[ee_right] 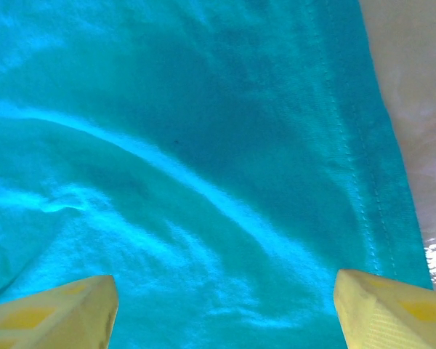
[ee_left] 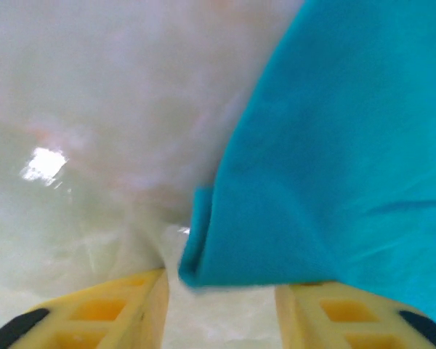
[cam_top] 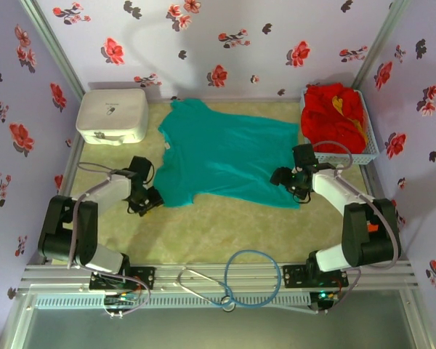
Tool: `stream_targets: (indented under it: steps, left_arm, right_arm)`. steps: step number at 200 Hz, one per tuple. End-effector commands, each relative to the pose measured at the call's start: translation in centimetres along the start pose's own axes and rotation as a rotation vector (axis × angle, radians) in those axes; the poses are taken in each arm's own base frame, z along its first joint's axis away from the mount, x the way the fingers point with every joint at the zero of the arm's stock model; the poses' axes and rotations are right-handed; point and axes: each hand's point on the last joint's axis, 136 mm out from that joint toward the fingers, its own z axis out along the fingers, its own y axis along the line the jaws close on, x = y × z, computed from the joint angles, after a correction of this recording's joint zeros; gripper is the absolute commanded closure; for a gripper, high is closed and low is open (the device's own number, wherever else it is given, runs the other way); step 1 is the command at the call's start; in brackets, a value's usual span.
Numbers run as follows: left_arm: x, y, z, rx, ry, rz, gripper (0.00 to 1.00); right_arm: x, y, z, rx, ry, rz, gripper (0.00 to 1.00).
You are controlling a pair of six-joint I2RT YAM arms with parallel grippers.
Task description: Fold and stack the t-shirts
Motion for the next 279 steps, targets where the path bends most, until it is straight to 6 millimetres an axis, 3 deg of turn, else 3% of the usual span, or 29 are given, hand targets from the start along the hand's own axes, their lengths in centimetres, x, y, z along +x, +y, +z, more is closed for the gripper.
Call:
stream_targets:
  steps: [1,44,90,110,149,185,221,254,279]
  left_arm:
    - [-4.3,-4.1,-1.6,0.138,-0.162,0.056,0.53]
    - [-4.4,-3.6,-2.0,0.132,-0.196,0.050,0.43]
    - [-4.8,-4.2,-1.5,0.132,-0.180,0.056,0.47]
    - [-4.6,-4.3,-1.3,0.135,-0.167,0.055,0.60]
    - [-4.3,-5.7,-2.2,0.156,-0.130,0.084,1.00]
    - [-4.5,-7.3,-3.3,0.147,-0.104,0.117,1.00]
    - [-5.9,-8.9,-3.2,0.148,-0.095,0.123,0.98]
    - [-7.2,-10.7,-1.3,0.150,-0.053,0.141,0.77]
    - [-7.9,-11.3,-1.1,0.153,-0.049,0.151,0.60]
  right_arm:
    - [-0.8,1.4,-0.1,-0.044,-0.014,-0.027,0.22]
    - [-0.8,1.3,0.4,-0.037,-0.005,-0.031,0.22]
    - [-0.7,1.3,0.9,-0.042,0.007,-0.027,0.22]
    - [-0.5,1.2,1.0,-0.042,0.009,-0.024,0.22]
    - [-0.7,1.1,0.9,-0.041,0.002,-0.025,0.22]
    - [-0.8,1.3,0.8,-0.044,0.000,-0.026,0.22]
    - [-0.9,1.4,1.0,-0.047,0.000,-0.023,0.22]
    - [-1.0,1.6,1.2,-0.058,0.006,-0.017,0.22]
    - [-1.0,1.6,1.2,-0.057,0.007,-0.019,0.22]
